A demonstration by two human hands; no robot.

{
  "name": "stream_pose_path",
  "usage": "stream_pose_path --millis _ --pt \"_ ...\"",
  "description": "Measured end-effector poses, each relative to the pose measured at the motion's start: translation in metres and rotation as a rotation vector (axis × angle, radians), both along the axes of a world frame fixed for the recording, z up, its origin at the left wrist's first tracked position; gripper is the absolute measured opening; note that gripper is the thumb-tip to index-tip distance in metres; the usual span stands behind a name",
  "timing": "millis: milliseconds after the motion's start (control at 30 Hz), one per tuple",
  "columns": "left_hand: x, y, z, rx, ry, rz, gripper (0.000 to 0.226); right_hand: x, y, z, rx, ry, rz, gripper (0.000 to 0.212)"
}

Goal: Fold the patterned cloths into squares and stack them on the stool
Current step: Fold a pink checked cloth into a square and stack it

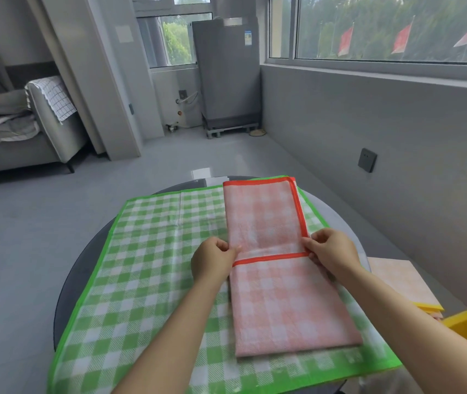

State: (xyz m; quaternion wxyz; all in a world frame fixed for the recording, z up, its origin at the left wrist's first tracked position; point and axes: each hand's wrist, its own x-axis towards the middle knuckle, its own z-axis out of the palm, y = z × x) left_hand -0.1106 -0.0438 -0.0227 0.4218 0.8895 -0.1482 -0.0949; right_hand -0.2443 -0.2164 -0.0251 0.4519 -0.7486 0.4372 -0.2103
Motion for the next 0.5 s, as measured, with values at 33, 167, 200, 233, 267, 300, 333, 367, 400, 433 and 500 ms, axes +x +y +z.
stream_pose_path --millis 33,167,200,233,267,300,333,367,400,433,500 --pt "-0.001 0.002 -0.002 -0.047 0.015 0.005 0.025 -0.002 -0.001 0.000 0.050 -0.048 0.003 0.014" --pt "-0.001 0.010 -0.007 -0.222 0.103 -0.017 0.021 -0.008 -0.001 0.002 0.177 -0.207 0.038 0.019" --pt "-0.002 0.013 -0.007 -0.268 0.134 -0.035 0.023 -0.010 0.000 0.003 0.187 -0.224 0.046 0.023" --pt "-0.002 0.015 -0.006 -0.309 0.163 -0.055 0.026 -0.012 0.000 0.004 0.191 -0.232 0.049 0.028" --pt "-0.003 0.018 -0.005 -0.347 0.189 -0.075 0.029 -0.013 0.000 0.005 0.203 -0.238 0.049 0.032" --pt "-0.005 0.020 -0.004 -0.383 0.214 -0.093 0.032 -0.014 -0.001 0.006 0.225 -0.245 0.052 0.036" --pt "-0.007 0.023 -0.002 -0.411 0.235 -0.108 0.034 -0.016 -0.001 0.007 0.260 -0.258 0.057 0.040" --pt "-0.008 0.025 -0.002 -0.425 0.246 -0.121 0.035 -0.017 -0.002 0.008 0.300 -0.277 0.062 0.044" --pt "-0.009 0.028 -0.002 -0.428 0.249 -0.135 0.036 -0.018 -0.003 0.010 0.340 -0.296 0.070 0.047" --pt "-0.010 0.030 -0.002 -0.426 0.249 -0.149 0.036 -0.020 -0.003 0.011 0.373 -0.311 0.077 0.049" --pt "-0.012 0.034 -0.001 -0.427 0.255 -0.174 0.037 -0.022 -0.005 0.013 0.422 -0.341 0.088 0.051"
